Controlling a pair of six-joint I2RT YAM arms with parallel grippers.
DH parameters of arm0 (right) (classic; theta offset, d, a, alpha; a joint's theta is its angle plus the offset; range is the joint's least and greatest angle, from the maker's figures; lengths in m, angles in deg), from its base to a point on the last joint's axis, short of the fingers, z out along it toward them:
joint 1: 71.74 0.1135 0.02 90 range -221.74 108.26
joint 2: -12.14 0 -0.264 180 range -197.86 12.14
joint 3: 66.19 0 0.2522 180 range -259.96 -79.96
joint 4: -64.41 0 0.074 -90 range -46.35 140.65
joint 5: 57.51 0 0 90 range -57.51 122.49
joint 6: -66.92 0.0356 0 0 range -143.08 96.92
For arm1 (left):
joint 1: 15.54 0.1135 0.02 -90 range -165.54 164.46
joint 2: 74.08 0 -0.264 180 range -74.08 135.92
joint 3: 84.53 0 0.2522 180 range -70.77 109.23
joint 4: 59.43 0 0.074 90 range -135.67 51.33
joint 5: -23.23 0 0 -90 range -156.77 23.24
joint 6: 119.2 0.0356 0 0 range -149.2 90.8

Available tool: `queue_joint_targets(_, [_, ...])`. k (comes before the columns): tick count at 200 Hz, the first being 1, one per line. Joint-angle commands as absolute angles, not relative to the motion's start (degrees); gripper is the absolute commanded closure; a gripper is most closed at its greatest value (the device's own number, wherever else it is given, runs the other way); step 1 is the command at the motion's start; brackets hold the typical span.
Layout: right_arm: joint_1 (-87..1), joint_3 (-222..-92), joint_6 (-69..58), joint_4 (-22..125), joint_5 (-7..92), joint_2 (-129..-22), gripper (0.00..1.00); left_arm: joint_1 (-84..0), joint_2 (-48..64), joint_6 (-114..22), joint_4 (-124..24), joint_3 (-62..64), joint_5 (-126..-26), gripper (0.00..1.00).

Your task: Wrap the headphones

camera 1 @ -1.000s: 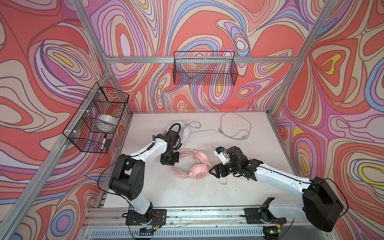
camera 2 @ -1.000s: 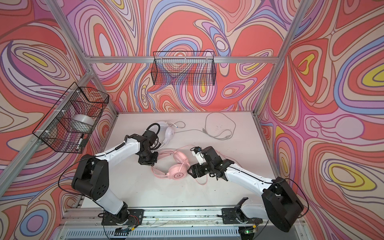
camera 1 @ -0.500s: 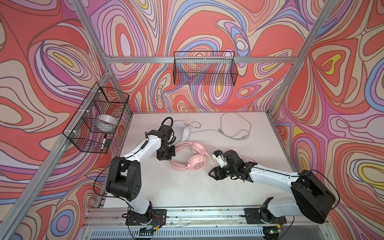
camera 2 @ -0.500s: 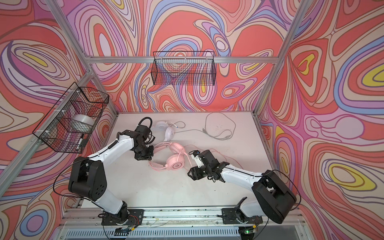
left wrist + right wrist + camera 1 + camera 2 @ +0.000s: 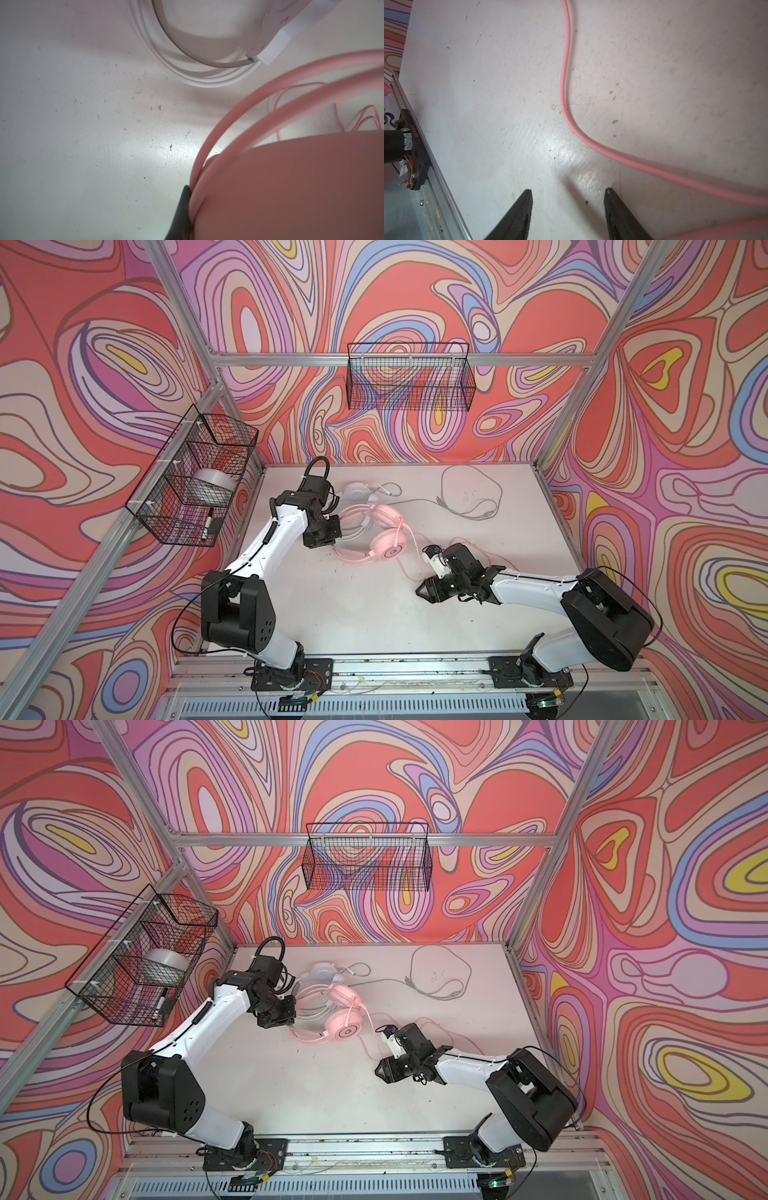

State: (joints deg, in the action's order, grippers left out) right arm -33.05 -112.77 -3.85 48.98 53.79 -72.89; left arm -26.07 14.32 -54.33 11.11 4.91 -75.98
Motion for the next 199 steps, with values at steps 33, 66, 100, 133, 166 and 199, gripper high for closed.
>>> queue_joint_targets(33, [-32.72, -113.05, -3.4, 48.21, 54.46, -75.35, 0.44, -23.27, 10.92, -58.38, 11.55, 7.8, -75.79, 1.0])
queue_joint_targets(66, [-32.72, -112.92, -2.98, 48.12, 54.04, -75.44, 0.45, -22.14, 10.56, -60.19, 10.49, 6.6, -75.68, 1.0])
queue_joint_targets(100, [-32.72, -112.87, -2.46, 48.02, 54.09, -76.09, 0.49, -21.73, 10.88, -60.54, 10.29, 5.9, -75.55, 1.0])
queue_joint_targets(133, [-32.72, -113.16, -2.43, 47.83, 54.12, -76.55, 0.55, -21.7, 11.08, -60.4, 10.14, 5.09, -75.49, 1.0])
queue_joint_targets(166, [-32.72, -113.51, -2.46, 47.05, 53.77, -75.55, 0.67, -21.52, 11.56, -60.12, 10.22, 4.71, -74.74, 1.0])
queue_joint_targets(199, [-32.72, -114.94, -4.39, 43.72, 53.34, -73.49, 0.91, -21.52, 12.93, -60.03, 9.84, 3.21, -74.76, 1.0])
